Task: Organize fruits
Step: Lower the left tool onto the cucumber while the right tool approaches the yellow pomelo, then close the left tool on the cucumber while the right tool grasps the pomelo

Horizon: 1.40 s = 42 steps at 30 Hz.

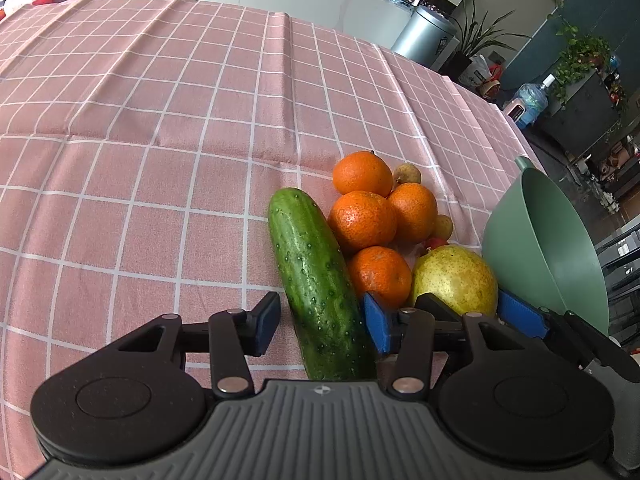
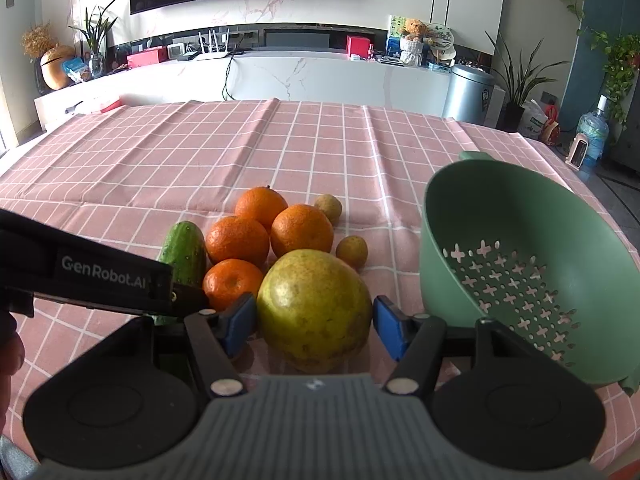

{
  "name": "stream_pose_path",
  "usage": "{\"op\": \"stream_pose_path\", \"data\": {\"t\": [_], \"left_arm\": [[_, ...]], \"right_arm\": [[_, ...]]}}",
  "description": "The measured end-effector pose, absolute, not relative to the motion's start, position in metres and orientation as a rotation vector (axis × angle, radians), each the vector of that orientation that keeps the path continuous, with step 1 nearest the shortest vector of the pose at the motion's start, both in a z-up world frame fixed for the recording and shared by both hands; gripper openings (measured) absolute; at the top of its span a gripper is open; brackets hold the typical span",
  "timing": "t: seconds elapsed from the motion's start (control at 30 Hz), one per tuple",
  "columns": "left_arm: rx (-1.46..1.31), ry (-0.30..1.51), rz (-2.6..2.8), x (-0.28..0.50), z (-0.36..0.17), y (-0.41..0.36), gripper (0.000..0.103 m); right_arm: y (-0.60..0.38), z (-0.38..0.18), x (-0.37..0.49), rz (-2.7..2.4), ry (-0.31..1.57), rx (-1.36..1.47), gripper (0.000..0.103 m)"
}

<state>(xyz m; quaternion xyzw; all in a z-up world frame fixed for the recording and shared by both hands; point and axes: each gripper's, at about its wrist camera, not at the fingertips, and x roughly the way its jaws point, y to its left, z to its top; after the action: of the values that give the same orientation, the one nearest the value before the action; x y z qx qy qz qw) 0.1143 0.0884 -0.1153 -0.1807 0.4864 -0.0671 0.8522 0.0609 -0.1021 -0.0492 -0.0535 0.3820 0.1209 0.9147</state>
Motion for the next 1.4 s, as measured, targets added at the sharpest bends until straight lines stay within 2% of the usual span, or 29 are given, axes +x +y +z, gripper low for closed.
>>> {"op": "stream_pose_path", "data": {"t": [0.17, 0.37, 0.57, 0.77, 1.17, 1.4], "left_arm": [[-0.429, 1.032, -0.147, 0.112, -0.119, 0.094, 0.056], [-0.457, 1.027, -0.162, 0.113, -0.120, 0.095, 0.047], [-0.456, 1.020, -0.146, 0.111, -0.119, 0.095, 0.044], [-0.471, 0.997, -0.132, 0.098, -0.112, 0.099, 0.044], [-0.390, 1.118, -0.093, 0.071, -0.109, 0.091, 0.044], [-0.357, 1.090, -0.082, 0.075, -0.111, 0.088, 0.045]], "right_arm": [[-0.109, -0.046, 0.056, 0.266, 0.825, -0.075, 0.061], [-0.112, -0.048, 0.055, 0.271, 0.828, -0.043, 0.061], [-0.118, -0.050, 0.057, 0.281, 0.817, -0.012, 0.061], [-0.122, -0.047, 0.055, 0.282, 0.826, 0.008, 0.060], [-0.130, -0.039, 0.030, 0.324, 0.921, 0.001, 0.060], [-0.137, -0.042, 0.034, 0.329, 0.924, 0.055, 0.062]]}}
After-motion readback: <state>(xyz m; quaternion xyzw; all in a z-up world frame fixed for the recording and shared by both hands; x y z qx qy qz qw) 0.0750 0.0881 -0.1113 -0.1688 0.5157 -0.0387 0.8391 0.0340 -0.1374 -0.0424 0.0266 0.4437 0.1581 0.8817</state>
